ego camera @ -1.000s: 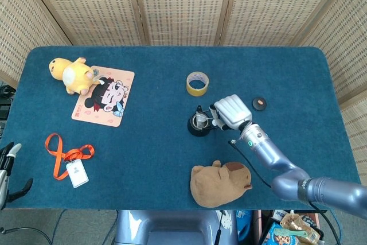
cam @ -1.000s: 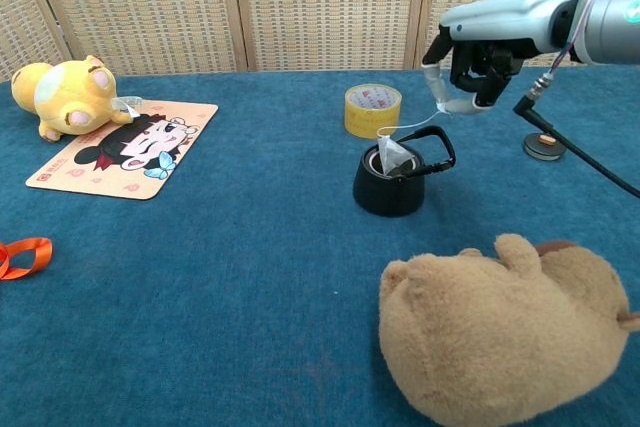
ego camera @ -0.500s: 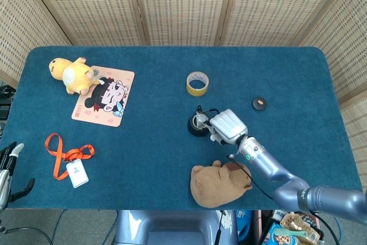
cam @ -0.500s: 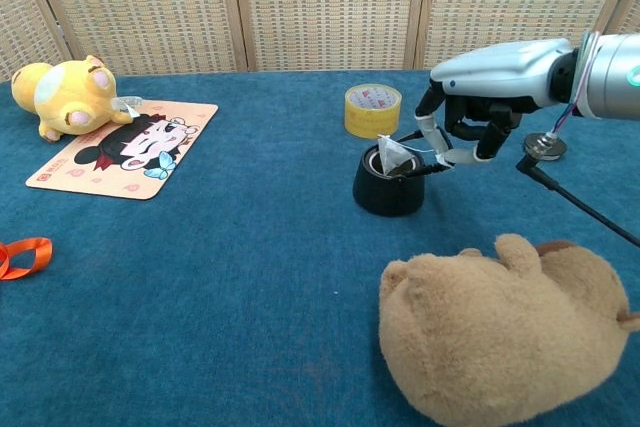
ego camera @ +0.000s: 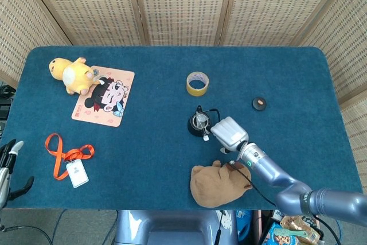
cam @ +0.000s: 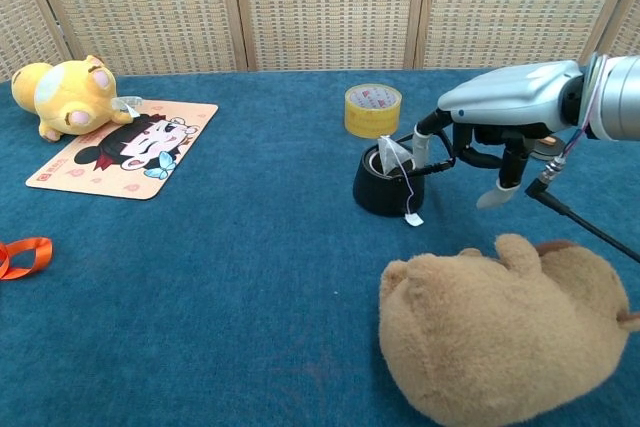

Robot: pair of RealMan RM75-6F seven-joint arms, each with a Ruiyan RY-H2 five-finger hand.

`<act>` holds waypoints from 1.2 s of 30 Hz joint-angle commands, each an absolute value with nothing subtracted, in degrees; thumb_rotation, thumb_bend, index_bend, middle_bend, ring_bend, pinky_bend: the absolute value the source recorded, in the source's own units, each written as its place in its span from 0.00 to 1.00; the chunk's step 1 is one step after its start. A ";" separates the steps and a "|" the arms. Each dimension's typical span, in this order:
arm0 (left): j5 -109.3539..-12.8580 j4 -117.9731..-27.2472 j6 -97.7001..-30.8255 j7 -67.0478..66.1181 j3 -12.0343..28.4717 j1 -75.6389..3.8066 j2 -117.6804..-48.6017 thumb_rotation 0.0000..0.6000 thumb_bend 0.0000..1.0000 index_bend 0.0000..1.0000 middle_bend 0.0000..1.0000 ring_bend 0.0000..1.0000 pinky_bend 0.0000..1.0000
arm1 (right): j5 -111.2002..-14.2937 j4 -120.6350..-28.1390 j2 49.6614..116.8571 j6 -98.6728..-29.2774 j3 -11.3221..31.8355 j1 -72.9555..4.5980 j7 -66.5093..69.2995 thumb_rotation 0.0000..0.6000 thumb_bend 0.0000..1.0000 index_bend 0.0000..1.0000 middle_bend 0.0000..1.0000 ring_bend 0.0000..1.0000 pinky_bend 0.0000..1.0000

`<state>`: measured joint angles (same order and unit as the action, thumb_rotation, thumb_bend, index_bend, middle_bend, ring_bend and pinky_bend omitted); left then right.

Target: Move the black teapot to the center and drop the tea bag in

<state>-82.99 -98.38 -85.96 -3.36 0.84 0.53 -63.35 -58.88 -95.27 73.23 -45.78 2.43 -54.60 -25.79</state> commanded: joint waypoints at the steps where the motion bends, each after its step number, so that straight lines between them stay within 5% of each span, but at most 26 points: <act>1: -82.88 -98.79 -85.92 -3.79 1.05 0.32 -63.08 1.00 0.34 0.00 0.00 0.00 0.00 | -58.36 -95.91 72.51 -45.30 2.87 -54.77 -25.55 1.00 0.26 0.25 0.87 0.99 0.99; 4: -82.75 -99.22 -85.73 -4.17 1.20 0.11 -62.81 1.00 0.34 0.00 0.00 0.00 0.00 | -56.58 -96.96 71.14 -43.43 3.55 -55.58 -24.95 1.00 0.26 0.18 0.91 0.99 0.99; 9: -82.54 -99.96 -85.28 -4.74 1.40 -0.33 -62.38 1.00 0.34 0.00 0.00 0.00 0.00 | -50.50 -98.46 67.87 -37.57 4.47 -59.16 -24.82 0.98 0.54 0.08 0.99 1.00 1.00; 15: -82.26 -100.67 -84.80 -5.13 1.41 -0.62 -61.82 1.00 0.34 0.00 0.00 0.00 0.00 | -44.08 -98.18 66.46 -32.85 3.88 -63.30 -24.81 0.83 0.70 0.08 1.00 1.00 1.00; 26: -81.91 -101.41 -84.56 -5.63 1.31 -0.78 -61.21 1.00 0.34 0.00 0.00 0.00 0.00 | -36.32 -94.25 67.03 -27.52 1.41 -70.11 -22.65 0.82 0.81 0.05 1.00 1.00 1.00; 36: -81.41 -101.28 -84.38 -5.60 1.16 -0.74 -61.28 1.00 0.34 0.00 0.00 0.00 0.00 | -31.92 -90.62 69.69 -25.05 -2.14 -75.65 -21.00 0.82 0.82 0.05 1.00 1.00 1.00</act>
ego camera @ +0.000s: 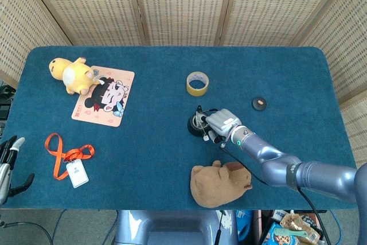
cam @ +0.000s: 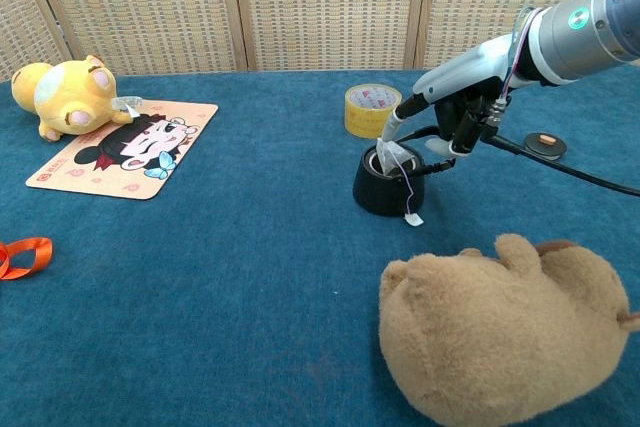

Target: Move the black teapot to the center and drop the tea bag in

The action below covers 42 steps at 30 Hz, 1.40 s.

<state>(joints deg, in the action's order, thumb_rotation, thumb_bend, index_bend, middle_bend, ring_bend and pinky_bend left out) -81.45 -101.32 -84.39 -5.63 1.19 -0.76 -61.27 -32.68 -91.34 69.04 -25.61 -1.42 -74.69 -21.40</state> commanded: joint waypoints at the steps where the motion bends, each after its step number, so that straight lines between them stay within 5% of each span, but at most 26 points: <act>1: -81.38 -101.24 -84.38 -5.58 1.15 -0.73 -61.29 1.00 0.34 0.00 0.00 0.00 0.00 | -31.57 -90.30 69.98 -24.92 -2.47 -76.14 -20.88 0.82 0.82 0.05 1.00 1.00 1.00; 26: -81.07 -99.79 -83.83 -4.04 0.80 -0.67 -61.99 1.00 0.34 0.00 0.00 0.00 0.00 | -25.97 -86.34 75.88 -24.96 -12.00 -84.29 -18.77 0.82 0.82 0.05 1.00 1.00 1.00; 42: -80.99 -99.80 -83.68 -4.12 0.87 -0.87 -62.24 1.00 0.34 0.00 0.00 0.00 0.00 | -27.04 -89.39 72.84 -28.21 -11.67 -84.98 -17.44 0.83 0.82 0.05 1.00 1.00 1.00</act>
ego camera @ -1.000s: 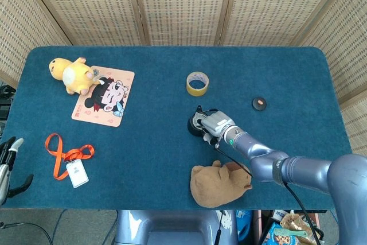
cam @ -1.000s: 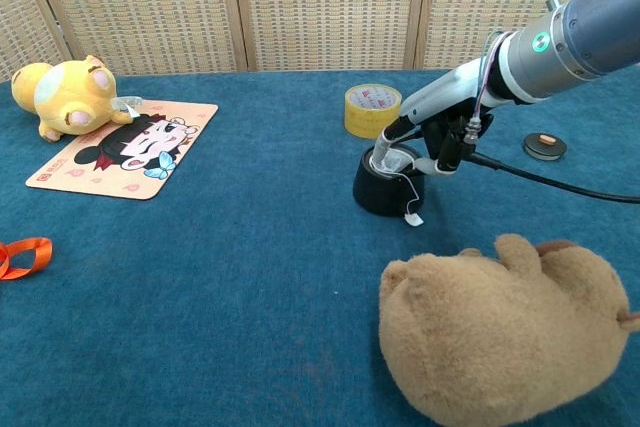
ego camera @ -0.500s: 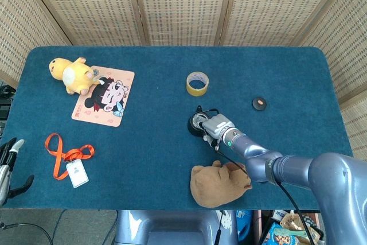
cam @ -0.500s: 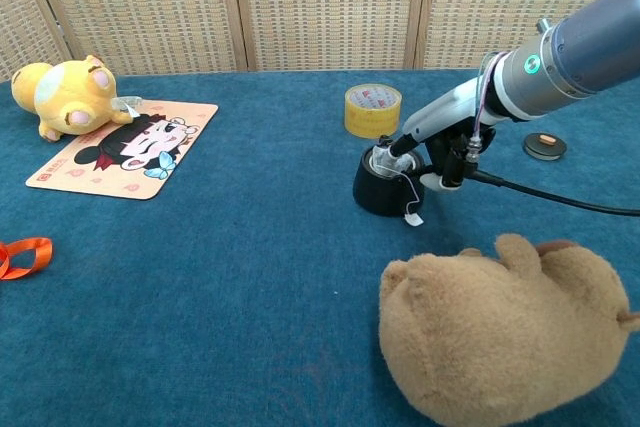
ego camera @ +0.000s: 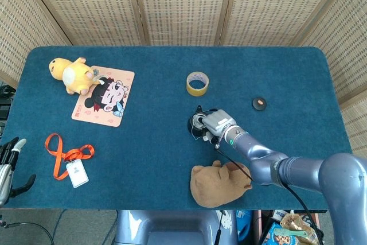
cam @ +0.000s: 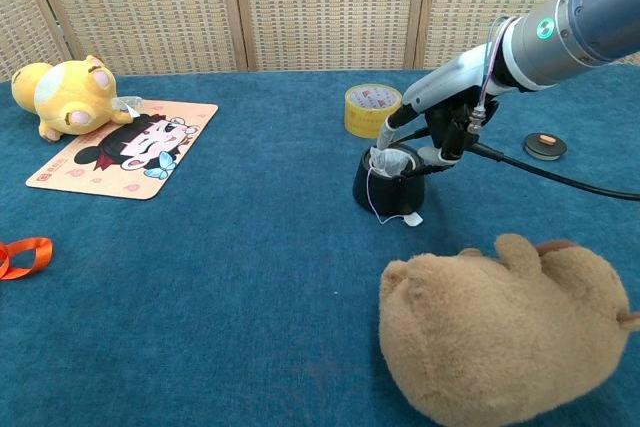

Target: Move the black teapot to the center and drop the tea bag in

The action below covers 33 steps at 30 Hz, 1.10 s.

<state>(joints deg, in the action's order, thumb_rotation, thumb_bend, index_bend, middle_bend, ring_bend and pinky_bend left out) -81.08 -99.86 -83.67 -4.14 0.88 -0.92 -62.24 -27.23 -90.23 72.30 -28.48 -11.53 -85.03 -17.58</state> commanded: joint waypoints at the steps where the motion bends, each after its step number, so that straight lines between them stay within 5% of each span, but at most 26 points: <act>1: -80.94 -99.77 -83.72 -4.09 0.88 -0.84 -62.23 1.00 0.34 0.00 0.00 0.00 0.00 | -26.92 -88.90 73.15 -28.04 -11.80 -84.98 -17.43 0.83 0.82 0.05 1.00 1.00 1.00; 18: -80.60 -99.87 -83.93 -4.35 0.77 -0.56 -62.17 1.00 0.34 0.00 0.00 0.00 0.00 | -23.19 -81.98 78.22 -24.92 -15.65 -86.71 -17.91 0.83 0.82 0.05 1.00 1.00 1.00; 33: -80.65 -99.82 -83.82 -4.34 0.82 -0.67 -62.23 1.00 0.34 0.00 0.00 0.00 0.00 | -24.36 -85.41 76.99 -26.97 -16.30 -87.63 -17.09 0.83 0.82 0.05 1.00 1.00 1.00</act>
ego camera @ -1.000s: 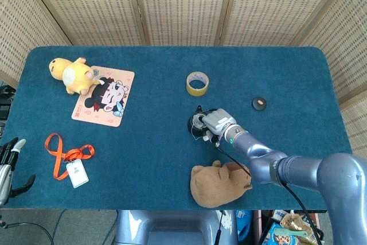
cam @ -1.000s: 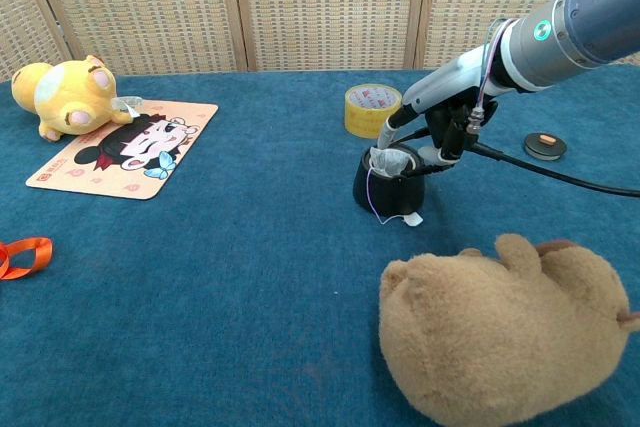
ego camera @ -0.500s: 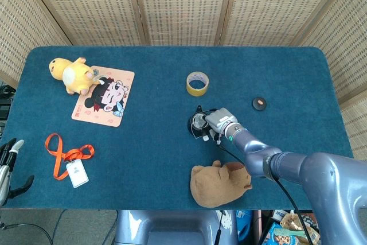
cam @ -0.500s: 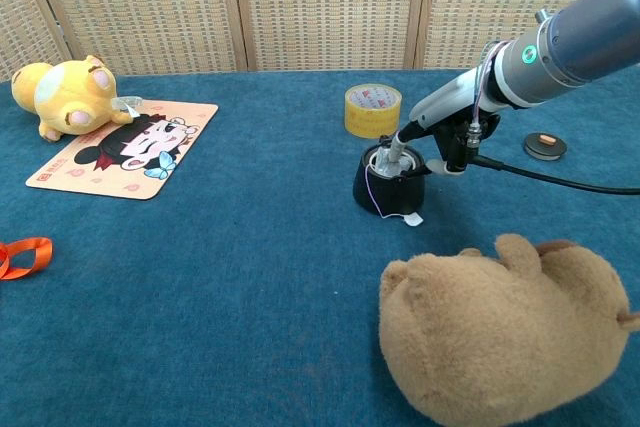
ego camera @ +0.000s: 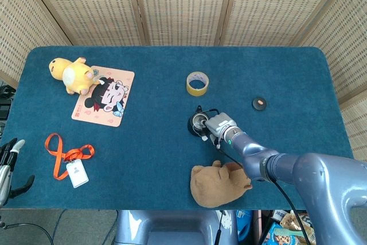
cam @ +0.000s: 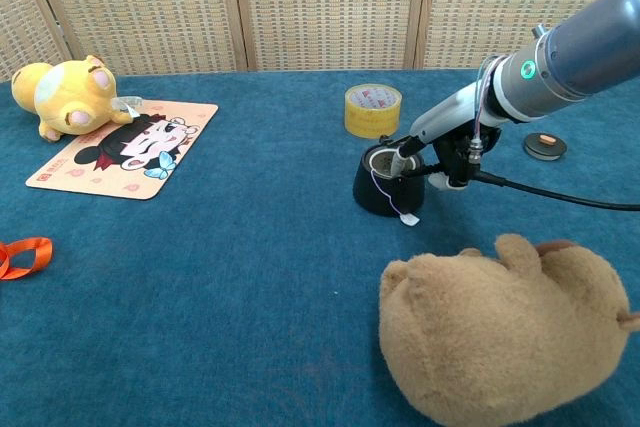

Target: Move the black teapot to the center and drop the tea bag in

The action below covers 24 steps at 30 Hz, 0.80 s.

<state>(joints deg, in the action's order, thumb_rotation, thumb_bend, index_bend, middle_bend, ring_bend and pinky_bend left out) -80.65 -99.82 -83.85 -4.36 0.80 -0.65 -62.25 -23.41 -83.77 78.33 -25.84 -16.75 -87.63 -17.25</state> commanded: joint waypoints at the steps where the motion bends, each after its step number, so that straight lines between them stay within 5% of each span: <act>1: -80.66 -99.84 -83.80 -4.32 0.83 -0.70 -62.22 1.00 0.34 0.00 0.00 0.00 0.00 | -24.72 -86.29 76.34 -27.43 -16.17 -87.64 -17.10 0.83 0.82 0.05 1.00 1.00 1.00; 8: -81.08 -100.17 -83.85 -4.45 0.97 -0.96 -62.14 1.00 0.34 0.00 0.00 0.00 0.00 | -28.43 -94.16 70.60 -32.87 -14.63 -86.36 -17.11 0.72 0.82 0.05 0.99 1.00 1.00; 16: -81.15 -100.50 -84.43 -4.12 1.20 -0.82 -61.62 1.00 0.34 0.00 0.00 0.00 0.00 | -37.31 -102.57 64.95 -44.78 -11.99 -78.22 -14.67 0.63 0.75 0.05 0.85 0.97 0.99; 24: -81.07 -101.08 -84.35 -4.02 1.74 -1.25 -61.11 1.00 0.34 0.00 0.00 0.00 0.00 | -49.19 -107.81 61.49 -64.17 -10.65 -62.81 -10.41 0.65 0.49 0.05 0.54 0.57 0.72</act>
<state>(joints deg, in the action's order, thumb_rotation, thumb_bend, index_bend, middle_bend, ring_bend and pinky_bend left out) -81.11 -101.02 -84.40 -4.02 1.69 -1.20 -61.18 -44.11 -105.65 63.03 -57.17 -11.34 -68.90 -11.98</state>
